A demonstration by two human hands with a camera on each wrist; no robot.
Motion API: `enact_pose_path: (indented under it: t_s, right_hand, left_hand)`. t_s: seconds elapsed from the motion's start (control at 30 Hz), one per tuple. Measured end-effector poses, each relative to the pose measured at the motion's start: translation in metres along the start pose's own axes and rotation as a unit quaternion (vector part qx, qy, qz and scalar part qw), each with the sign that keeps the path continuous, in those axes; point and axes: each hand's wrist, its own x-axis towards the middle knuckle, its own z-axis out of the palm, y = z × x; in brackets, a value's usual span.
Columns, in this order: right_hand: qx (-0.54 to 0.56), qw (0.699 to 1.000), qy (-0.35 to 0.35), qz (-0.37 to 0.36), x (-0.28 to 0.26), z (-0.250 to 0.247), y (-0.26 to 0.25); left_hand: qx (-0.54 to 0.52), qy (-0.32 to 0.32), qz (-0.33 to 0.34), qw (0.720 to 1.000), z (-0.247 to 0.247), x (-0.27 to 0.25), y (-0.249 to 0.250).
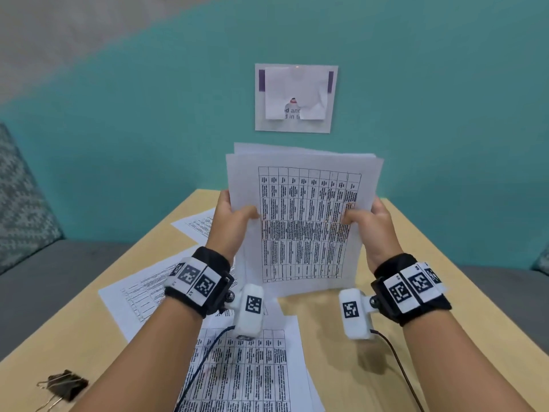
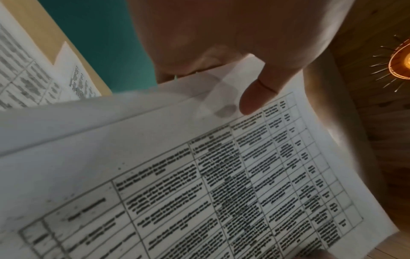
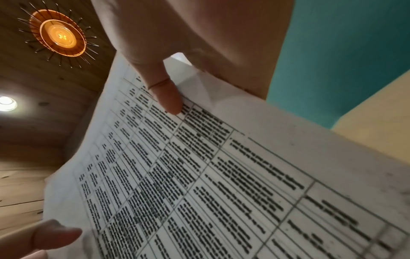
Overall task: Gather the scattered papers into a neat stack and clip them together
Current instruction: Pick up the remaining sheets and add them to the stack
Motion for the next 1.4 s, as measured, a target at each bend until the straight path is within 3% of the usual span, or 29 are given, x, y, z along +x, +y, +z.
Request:
enact_pose_path:
  t_s: [0.1,0.53,0.8,0.93,1.17,1.3,1.4]
  right_hand:
    - [-0.017,1.000,-0.013,0.007,0.000,0.003,0.003]
    - [-0.014,0.998,0.024,-0.058,-0.005,0.017,-0.007]
    - [-0.024,0.999,-0.014,0.044,-0.004,0.013,0.016]
    - [-0.016,0.998,-0.042,0.053,-0.004,0.013,0.020]
    - [0.024,1.000,-0.010,0.008,-0.007,0.013,0.008]
    - [0.111,0.994,0.019,0.009,-0.006,0.013,-0.002]
    - [0.170,0.984,0.052,0.005,-0.006,0.014,-0.010]
  left_hand:
    - [0.002,-0.008,-0.005,1.000,0.001,0.000,-0.002]
    - [-0.018,0.005,0.093,0.995,0.012,-0.003,0.000]
    - [-0.010,-0.015,-0.083,0.996,0.002,0.001,-0.017]
    - [0.024,-0.035,-0.086,0.995,0.001,-0.001,-0.023]
    - [0.001,0.008,-0.035,0.999,0.000,0.005,-0.013]
    - [-0.006,0.038,-0.059,0.998,-0.004,0.008,-0.010]
    - [-0.035,0.033,-0.121,0.991,-0.006,0.004,-0.003]
